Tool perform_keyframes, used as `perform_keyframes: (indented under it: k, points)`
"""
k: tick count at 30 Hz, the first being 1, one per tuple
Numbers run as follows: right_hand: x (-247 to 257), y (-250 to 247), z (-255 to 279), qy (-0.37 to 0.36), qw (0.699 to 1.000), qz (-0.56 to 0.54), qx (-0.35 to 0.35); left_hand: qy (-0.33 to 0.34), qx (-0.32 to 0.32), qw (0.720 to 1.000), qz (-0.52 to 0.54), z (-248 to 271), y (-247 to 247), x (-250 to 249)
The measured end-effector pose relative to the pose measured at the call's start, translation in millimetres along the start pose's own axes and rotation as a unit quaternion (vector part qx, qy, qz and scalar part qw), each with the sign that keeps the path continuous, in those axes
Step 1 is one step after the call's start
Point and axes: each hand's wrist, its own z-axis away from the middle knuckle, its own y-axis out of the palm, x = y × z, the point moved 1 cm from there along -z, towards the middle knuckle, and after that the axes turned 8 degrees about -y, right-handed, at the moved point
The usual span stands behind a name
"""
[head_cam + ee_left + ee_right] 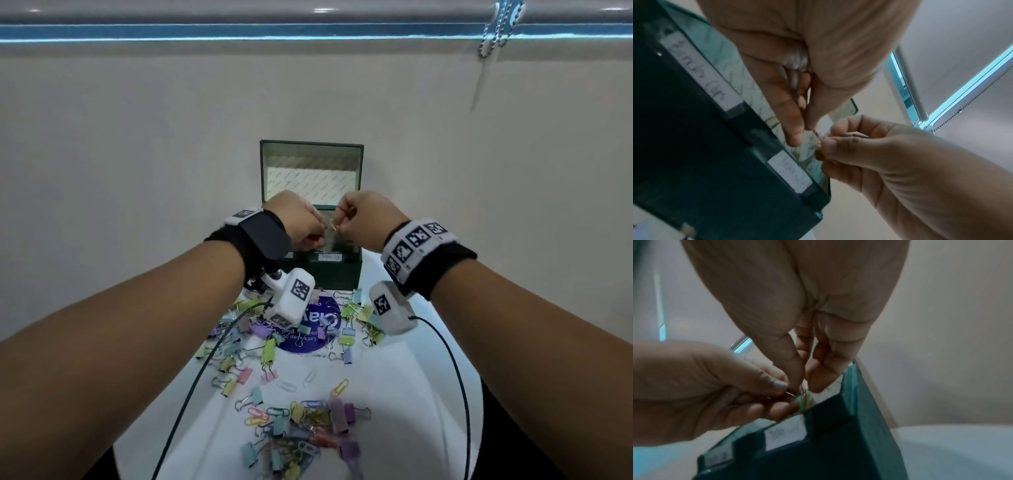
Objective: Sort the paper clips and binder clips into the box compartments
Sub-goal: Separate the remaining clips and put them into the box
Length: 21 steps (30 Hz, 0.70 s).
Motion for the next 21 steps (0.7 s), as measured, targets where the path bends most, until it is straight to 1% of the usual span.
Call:
perform_keyframes:
  k: [2, 4, 5, 7, 9, 10, 11, 13, 14, 15, 16, 18, 20, 21]
  points:
    - [1.8, 2.1, -4.8, -0.008, 0.999, 0.035, 0.004, 0.008, -0.003, 1.0, 0.001, 0.6, -1.9, 3.5]
    - [1.4, 1.8, -4.3, -0.013, 0.999, 0.042, -0.006, 0.028, -0.01, 1.0, -0.006, 4.7, -8.4, 11.8]
    - [1.8, 0.8, -2.0, -0.016, 0.999, 0.04, -0.014, 0.047, -0.014, 0.999, -0.023, 8.2, -12.0, 16.8]
    - [3.3, -0.5, 9.4, -0.035, 0.998, 0.041, -0.017, 0.109, -0.02, 0.988, -0.107, 21.6, -16.9, 27.7]
    - [7.0, 0.3, 29.6, -0.079, 0.994, 0.068, 0.018, 0.176, -0.002, 0.959, -0.223, 42.8, -18.7, 39.4]
    - [8.9, 1.3, 43.4, -0.099, 0.99, 0.085, 0.056, 0.2, 0.022, 0.936, -0.29, 54.5, -18.1, 47.5]
    - [9.0, 3.4, 58.8, -0.11, 0.983, 0.103, 0.105, 0.218, 0.054, 0.907, -0.356, 65.8, -15.9, 56.6]
    - [6.5, 8.8, 91.0, -0.116, 0.962, 0.142, 0.202, 0.234, 0.124, 0.845, -0.464, 86.2, -9.4, 77.9]
    - [4.6, 12.0, 106.3, -0.12, 0.951, 0.154, 0.241, 0.234, 0.152, 0.82, -0.5, 95.9, -6.4, 88.0]
    - [2.8, 15.6, 119.9, -0.122, 0.942, 0.152, 0.274, 0.238, 0.174, 0.802, -0.519, 105.1, -4.0, 96.8]
    - [1.7, 19.3, 131.4, -0.121, 0.936, 0.142, 0.298, 0.249, 0.189, 0.792, -0.525, 113.1, -1.9, 103.7]
    - [0.4, 27.2, 147.4, -0.127, 0.931, 0.134, 0.316, 0.279, 0.2, 0.777, -0.527, 125.1, 2.7, 110.5]
    - [-0.8, 35.4, 153.7, -0.152, 0.927, 0.15, 0.31, 0.293, 0.183, 0.763, -0.546, 129.0, 8.0, 114.1]
    - [-1.0, 38.5, 154.5, -0.161, 0.926, 0.156, 0.305, 0.292, 0.169, 0.764, -0.55, 129.7, 10.5, 114.1]
